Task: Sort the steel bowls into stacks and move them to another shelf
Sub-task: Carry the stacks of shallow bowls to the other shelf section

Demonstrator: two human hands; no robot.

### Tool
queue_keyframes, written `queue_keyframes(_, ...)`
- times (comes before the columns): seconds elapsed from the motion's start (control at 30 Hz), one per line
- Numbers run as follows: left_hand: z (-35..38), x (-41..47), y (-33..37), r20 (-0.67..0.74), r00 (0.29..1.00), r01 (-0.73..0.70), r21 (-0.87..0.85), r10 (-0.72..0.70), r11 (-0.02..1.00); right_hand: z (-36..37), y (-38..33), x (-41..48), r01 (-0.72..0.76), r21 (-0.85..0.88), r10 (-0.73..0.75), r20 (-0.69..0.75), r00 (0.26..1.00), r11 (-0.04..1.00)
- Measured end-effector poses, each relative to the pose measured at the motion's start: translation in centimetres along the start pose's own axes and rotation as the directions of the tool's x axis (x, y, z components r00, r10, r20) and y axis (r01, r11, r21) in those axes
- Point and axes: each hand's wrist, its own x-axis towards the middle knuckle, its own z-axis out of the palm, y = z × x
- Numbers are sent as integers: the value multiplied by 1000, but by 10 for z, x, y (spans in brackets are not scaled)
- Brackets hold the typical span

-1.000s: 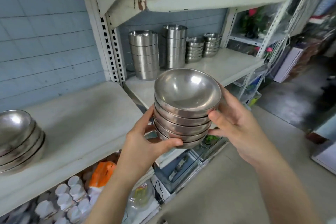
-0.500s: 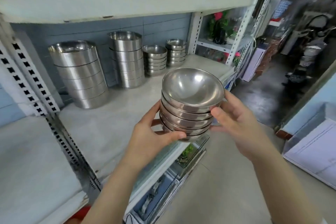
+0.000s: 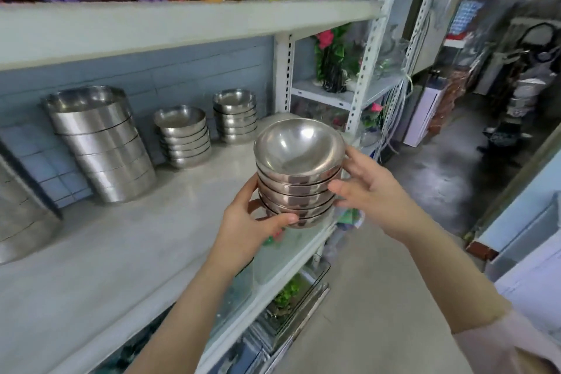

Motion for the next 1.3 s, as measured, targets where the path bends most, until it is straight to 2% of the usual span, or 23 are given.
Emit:
queue_keyframes(0.2, 48, 64, -4, -87, 996, 10, 26, -7, 1000, -64, 16, 64, 0, -42, 4, 106, 994, 999)
queue_keyframes(0.43, 63, 147, -18, -154, 988, 40, 50, -32, 998, -100, 45, 153, -6, -11, 7, 166, 986, 1000)
queue_keyframes(0.53, 63, 179, -30, -164, 986, 49, 46, -41, 998, -108, 58, 187, -2, -60, 13, 176, 984, 998)
queue_keyframes(0.7, 65, 220, -51, -178, 981, 87, 57, -76, 995, -116, 82, 233, -24, -43, 32, 215, 976, 999)
queue_keyframes(0.93, 65, 252, -80, -192, 969, 173, 70, -157, 982, -120, 115, 282, -28, -29, 36, 342, 939, 999)
queue_keyframes(1.13, 68, 292, -90, -260, 952, 191, 102, -159, 976, -128, 134, 335, -4, -23, 13, 403, 915, 1000)
queue_keyframes(1.3, 84, 337, -98, -340, 921, 225, 67, -190, 972, -146, 153, 392, -63, -27, 69, 439, 896, 998)
